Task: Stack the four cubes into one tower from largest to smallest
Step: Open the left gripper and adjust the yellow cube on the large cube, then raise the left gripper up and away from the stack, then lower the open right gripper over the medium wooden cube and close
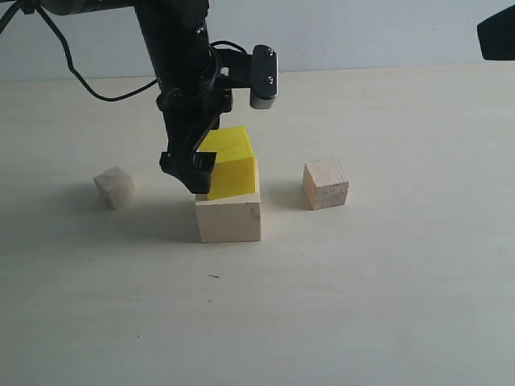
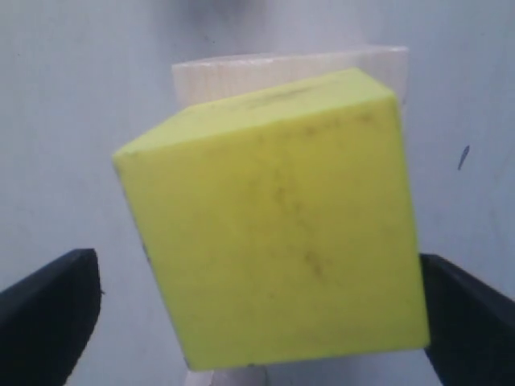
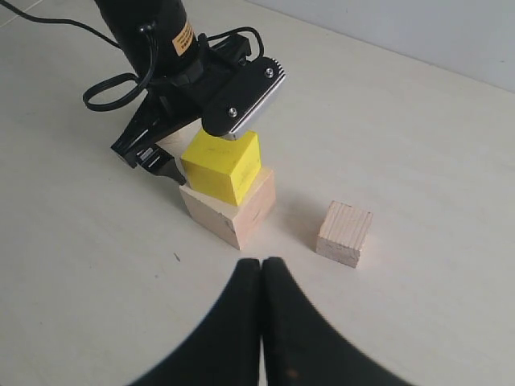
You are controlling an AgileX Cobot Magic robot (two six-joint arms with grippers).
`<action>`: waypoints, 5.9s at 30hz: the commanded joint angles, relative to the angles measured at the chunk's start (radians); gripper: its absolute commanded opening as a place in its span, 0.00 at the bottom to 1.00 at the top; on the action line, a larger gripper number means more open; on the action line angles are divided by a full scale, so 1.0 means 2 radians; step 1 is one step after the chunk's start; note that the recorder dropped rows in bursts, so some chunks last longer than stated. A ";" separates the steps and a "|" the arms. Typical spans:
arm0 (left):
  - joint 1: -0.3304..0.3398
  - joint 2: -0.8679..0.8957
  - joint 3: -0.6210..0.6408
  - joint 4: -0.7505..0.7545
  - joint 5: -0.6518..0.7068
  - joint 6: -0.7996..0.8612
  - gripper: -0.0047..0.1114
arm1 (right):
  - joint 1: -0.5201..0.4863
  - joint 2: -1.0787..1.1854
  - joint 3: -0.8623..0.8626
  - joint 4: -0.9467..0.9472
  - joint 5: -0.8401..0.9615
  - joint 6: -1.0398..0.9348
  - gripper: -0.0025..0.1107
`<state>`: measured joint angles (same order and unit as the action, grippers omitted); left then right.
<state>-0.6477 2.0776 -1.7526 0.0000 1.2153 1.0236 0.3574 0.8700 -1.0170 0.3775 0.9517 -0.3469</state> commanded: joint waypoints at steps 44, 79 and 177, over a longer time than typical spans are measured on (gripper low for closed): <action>0.004 -0.042 -0.003 0.034 -0.011 -0.031 0.95 | -0.003 -0.004 0.003 0.003 -0.003 -0.005 0.02; 0.175 -0.318 0.046 -0.230 0.003 -0.162 0.95 | -0.003 0.250 0.002 -0.024 -0.125 -0.015 0.06; 0.238 -0.433 0.211 -0.226 0.003 -0.240 0.95 | 0.051 0.704 -0.333 -0.202 0.076 0.271 0.59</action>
<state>-0.1732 1.2191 -1.3349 -0.4387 1.2267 0.5416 0.4595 2.2780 -1.6762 -0.0323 1.1047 0.1920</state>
